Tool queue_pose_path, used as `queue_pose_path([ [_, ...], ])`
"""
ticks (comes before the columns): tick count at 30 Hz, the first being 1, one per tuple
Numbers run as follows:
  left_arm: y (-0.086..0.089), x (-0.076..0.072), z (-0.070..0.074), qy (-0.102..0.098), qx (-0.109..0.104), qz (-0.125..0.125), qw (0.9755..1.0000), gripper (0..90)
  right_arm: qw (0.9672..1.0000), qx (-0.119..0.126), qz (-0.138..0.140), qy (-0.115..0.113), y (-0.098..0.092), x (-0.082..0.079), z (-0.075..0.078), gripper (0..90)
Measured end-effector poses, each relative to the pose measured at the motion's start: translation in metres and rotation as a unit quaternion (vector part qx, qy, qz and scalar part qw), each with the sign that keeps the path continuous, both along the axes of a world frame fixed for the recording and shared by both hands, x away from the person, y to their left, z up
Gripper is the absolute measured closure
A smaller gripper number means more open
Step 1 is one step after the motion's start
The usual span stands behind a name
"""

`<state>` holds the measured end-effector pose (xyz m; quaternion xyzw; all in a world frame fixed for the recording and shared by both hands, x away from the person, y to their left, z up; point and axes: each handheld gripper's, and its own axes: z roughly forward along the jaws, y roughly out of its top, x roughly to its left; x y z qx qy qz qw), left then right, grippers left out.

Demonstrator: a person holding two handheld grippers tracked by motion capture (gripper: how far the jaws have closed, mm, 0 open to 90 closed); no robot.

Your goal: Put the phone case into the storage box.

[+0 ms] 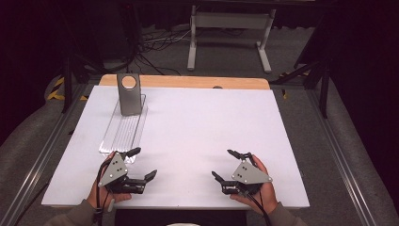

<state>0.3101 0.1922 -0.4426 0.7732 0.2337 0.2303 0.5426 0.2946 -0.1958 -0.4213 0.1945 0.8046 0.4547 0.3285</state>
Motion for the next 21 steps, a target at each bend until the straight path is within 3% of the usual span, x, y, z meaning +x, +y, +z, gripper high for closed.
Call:
queue_pose_path([
  [15, -0.0018, 0.0041, -0.0011, 0.013, -0.006, 0.003, 0.9999, 10.9, 1.0000, 0.000, 0.002, 0.006, -0.0012, 0.0020, -0.0019, 18.5],
  [21, -0.0027, 0.0047, -0.0012, 0.010, 0.002, 0.004, 0.9999, 10.9, 1.0000, 0.004, 0.002, 0.005, -0.0029, 0.0020, -0.0010, 18.6],
])
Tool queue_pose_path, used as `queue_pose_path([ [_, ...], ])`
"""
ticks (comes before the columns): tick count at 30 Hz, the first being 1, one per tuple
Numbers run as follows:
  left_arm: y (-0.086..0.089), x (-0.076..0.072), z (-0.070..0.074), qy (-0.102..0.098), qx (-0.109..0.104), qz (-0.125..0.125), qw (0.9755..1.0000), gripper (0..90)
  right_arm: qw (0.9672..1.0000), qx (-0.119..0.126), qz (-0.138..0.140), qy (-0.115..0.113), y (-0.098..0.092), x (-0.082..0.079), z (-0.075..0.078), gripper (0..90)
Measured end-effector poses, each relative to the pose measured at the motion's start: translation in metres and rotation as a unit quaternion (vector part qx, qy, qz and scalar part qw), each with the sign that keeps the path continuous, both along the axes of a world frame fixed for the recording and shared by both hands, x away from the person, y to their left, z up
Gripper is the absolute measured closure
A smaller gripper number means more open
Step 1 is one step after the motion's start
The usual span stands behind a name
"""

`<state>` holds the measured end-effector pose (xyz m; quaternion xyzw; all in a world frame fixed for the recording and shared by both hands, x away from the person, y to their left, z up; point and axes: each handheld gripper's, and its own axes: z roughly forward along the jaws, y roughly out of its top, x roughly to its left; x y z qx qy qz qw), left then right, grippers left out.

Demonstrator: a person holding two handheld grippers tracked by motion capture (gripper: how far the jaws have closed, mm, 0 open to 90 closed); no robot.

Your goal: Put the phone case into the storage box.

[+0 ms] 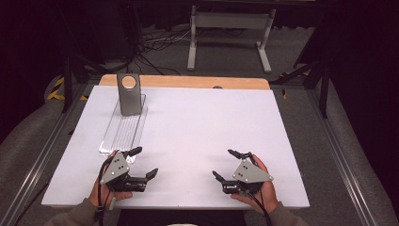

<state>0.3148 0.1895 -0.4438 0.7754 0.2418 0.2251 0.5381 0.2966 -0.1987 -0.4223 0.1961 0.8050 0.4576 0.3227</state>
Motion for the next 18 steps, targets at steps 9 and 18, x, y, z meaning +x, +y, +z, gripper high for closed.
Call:
queue_pose_path([
  [9, -0.0015, 0.0019, 0.0007, 0.004, -0.003, -0.003, 1.0000, 10.9, 1.0000, 0.006, 0.007, 0.000, -0.0034, 0.0009, -0.0009, 18.3],
  [18, -0.0033, 0.0025, 0.0007, 0.001, 0.003, -0.006, 1.0000, 10.9, 0.9999, 0.010, -0.004, 0.005, -0.0058, 0.0032, -0.0020, 18.4],
])
